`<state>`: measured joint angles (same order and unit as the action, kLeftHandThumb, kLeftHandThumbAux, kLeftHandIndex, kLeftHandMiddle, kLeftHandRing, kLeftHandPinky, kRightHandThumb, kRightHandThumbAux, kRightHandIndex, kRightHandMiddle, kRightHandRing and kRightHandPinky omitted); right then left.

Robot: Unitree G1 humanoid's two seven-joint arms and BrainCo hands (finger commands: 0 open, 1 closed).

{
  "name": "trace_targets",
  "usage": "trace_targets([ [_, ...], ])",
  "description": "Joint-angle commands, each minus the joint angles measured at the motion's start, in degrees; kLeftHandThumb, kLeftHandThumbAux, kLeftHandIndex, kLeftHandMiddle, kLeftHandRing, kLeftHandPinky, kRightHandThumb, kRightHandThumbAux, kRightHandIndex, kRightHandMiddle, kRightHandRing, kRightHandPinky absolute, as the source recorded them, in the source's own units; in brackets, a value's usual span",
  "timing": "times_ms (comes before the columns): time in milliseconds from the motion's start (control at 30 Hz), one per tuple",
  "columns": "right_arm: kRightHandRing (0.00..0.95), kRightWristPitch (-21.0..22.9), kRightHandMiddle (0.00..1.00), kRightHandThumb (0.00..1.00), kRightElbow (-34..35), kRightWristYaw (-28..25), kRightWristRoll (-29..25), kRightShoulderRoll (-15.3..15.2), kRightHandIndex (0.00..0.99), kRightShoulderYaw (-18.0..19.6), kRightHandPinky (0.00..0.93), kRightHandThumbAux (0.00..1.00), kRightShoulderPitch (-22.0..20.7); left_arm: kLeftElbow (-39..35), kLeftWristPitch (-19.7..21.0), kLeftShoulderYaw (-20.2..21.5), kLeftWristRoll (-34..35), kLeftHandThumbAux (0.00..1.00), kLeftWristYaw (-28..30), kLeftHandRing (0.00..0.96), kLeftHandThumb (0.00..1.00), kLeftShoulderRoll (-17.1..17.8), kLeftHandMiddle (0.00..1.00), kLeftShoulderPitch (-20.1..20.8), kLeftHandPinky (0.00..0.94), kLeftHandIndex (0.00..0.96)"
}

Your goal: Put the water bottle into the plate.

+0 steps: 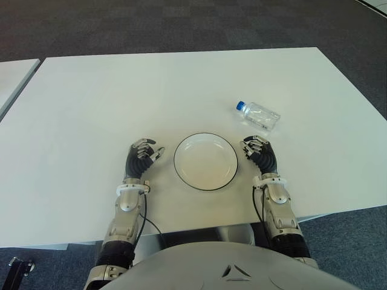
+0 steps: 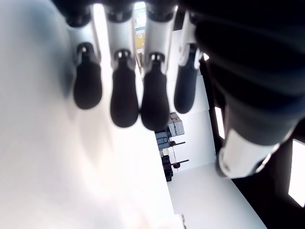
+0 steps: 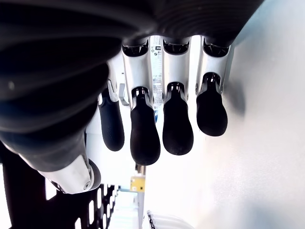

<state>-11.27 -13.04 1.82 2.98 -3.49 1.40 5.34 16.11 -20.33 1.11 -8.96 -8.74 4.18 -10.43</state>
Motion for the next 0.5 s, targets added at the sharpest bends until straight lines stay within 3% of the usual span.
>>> trace_targets([
  [33, 0.705, 1.0, 0.719, 0.704, -1.7, 0.1, 0.1, 0.1, 0.439, 0.1, 0.7, 0.73, 0.8, 0.9, 0.9, -0.4, 0.2, 0.717, 1.0, 0.676, 0.704, 0.2, 0.687, -0.7, 0.654, 0.435],
  [500, 0.703, 0.6, 0.716, 0.705, -1.0, 0.2, 0.5, -0.3, 0.438, 0.0, 0.708, 0.729, 0.4, 1.1, 0.7, -0.4, 0.4, 0.718, 1.1, 0.673, 0.704, 0.0, 0.68, -0.8, 0.656, 0.435],
])
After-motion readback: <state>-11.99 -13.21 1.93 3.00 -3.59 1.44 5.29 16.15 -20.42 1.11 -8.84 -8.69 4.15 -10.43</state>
